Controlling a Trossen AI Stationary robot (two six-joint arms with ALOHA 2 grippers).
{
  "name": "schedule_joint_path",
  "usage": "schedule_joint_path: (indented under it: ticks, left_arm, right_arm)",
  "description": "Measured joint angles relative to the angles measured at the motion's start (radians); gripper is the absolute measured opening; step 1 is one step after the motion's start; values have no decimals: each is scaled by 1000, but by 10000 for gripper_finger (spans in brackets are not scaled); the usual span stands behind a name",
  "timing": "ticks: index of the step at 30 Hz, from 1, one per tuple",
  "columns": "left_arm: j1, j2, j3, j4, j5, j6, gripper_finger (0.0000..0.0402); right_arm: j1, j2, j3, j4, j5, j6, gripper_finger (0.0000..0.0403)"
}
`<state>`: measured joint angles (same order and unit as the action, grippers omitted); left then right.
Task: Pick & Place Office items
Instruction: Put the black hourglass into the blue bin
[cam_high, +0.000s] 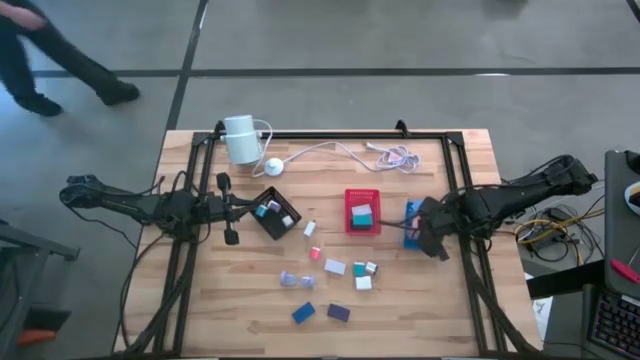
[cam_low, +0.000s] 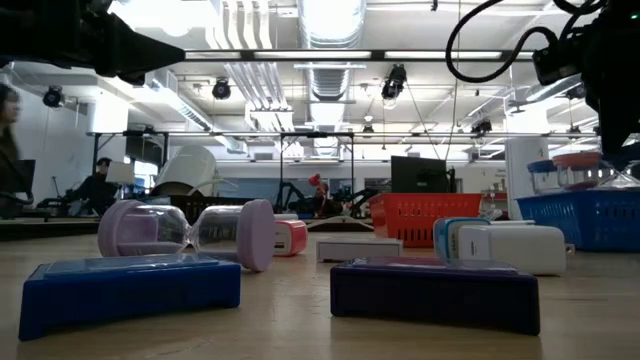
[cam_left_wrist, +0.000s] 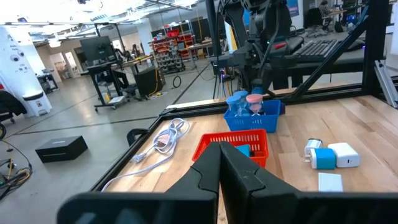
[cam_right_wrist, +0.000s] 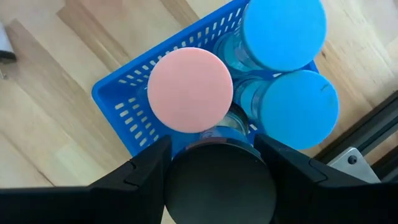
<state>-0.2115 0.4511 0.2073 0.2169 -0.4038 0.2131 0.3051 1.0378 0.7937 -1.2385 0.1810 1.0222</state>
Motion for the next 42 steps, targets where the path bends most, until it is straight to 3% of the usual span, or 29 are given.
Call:
schedule_joint_path:
  ticks: [20, 28, 34, 42]
  left_arm:
    - [0, 5, 0, 0, 0, 23, 10]
    - [0, 5, 0, 0, 0, 22, 10]
    - [0, 5, 0, -1, 0, 19, 10]
    - [0, 5, 0, -1, 0, 24, 10]
  right_arm:
    - [-12, 0, -110, 105, -8, -29, 202]
    - [-12, -2, -114, 103, 8, -46, 271]
    - [-11, -3, -72, 94, 1, -60, 287]
    - [-11, -2, 22, 38, 35, -96, 272]
